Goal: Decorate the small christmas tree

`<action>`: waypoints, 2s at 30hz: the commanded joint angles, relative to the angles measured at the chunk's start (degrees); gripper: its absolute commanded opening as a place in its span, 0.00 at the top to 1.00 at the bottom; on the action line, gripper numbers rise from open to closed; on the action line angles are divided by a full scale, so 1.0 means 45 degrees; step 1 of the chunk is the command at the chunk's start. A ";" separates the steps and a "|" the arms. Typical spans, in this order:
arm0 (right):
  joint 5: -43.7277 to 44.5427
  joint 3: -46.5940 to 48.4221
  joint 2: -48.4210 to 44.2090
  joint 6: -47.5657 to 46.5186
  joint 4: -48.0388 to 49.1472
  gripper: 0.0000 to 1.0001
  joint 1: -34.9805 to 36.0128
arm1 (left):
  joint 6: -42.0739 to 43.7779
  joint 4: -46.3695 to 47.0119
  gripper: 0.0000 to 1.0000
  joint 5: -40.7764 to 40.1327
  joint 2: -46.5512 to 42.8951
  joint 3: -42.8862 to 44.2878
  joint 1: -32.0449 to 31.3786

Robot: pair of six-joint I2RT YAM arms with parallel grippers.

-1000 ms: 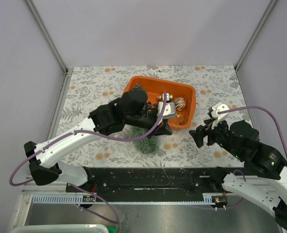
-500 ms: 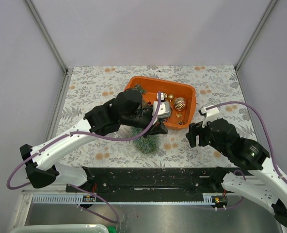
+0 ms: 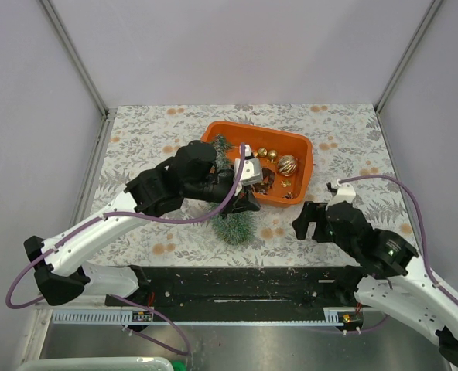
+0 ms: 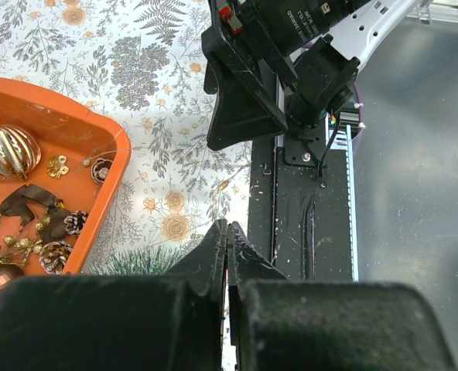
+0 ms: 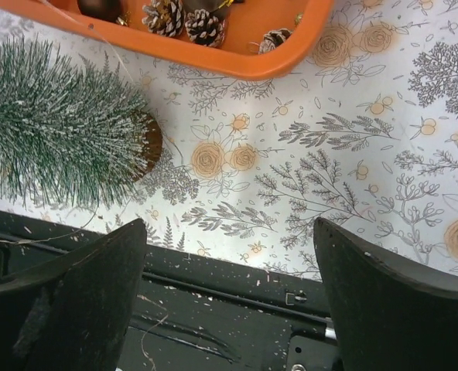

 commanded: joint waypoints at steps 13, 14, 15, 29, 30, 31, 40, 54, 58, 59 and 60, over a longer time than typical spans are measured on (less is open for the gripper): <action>0.0576 -0.4467 -0.1244 0.1845 0.6892 0.26 0.0058 | -0.0271 0.0523 1.00 0.0550 -0.0382 0.0074 0.0123; 0.0732 -0.4663 -0.1265 0.1864 0.7322 0.28 0.0039 | -0.0271 0.0523 1.00 0.0570 -0.0401 0.0054 0.0123; 0.0810 -0.4820 -0.1188 0.1845 0.7713 0.30 0.0058 | -0.0271 0.0523 1.00 0.0609 -0.0382 0.0054 0.0123; 0.1239 -0.5037 -0.1729 0.0830 0.8602 0.89 0.0156 | -0.0310 0.0484 1.00 0.0862 -0.0616 -0.0082 0.0142; 0.1376 -0.4765 -0.2352 0.0829 0.7648 0.92 0.0175 | -0.0310 0.0484 1.00 0.0882 -0.0693 -0.0179 0.0142; 0.1513 -0.4453 -0.3016 0.0713 0.7117 0.95 0.0176 | -0.0310 0.0503 1.00 0.0921 -0.0772 -0.0277 0.0142; 0.1980 0.1364 -0.0196 -0.4144 0.4398 1.00 0.0176 | -0.0583 0.0542 1.00 0.1273 -0.2021 -0.1703 0.0513; 0.2199 0.4963 0.3694 -1.5042 1.0251 1.00 0.0176 | -0.0935 0.0621 1.00 0.1937 -0.3701 -0.3109 0.1235; 0.1497 0.5682 0.5018 -1.8223 1.3351 1.00 0.0176 | -0.1052 0.0640 1.00 0.2132 -0.4188 -0.3597 0.1508; 0.1418 0.5977 0.5391 -1.8562 1.3729 1.00 0.0156 | -0.1091 0.0621 1.00 0.2113 -0.4287 -0.3618 0.1587; 0.1262 0.6405 0.5801 -1.8933 1.4158 1.00 0.0137 | -0.1111 0.0621 1.00 0.2171 -0.4346 -0.3657 0.1665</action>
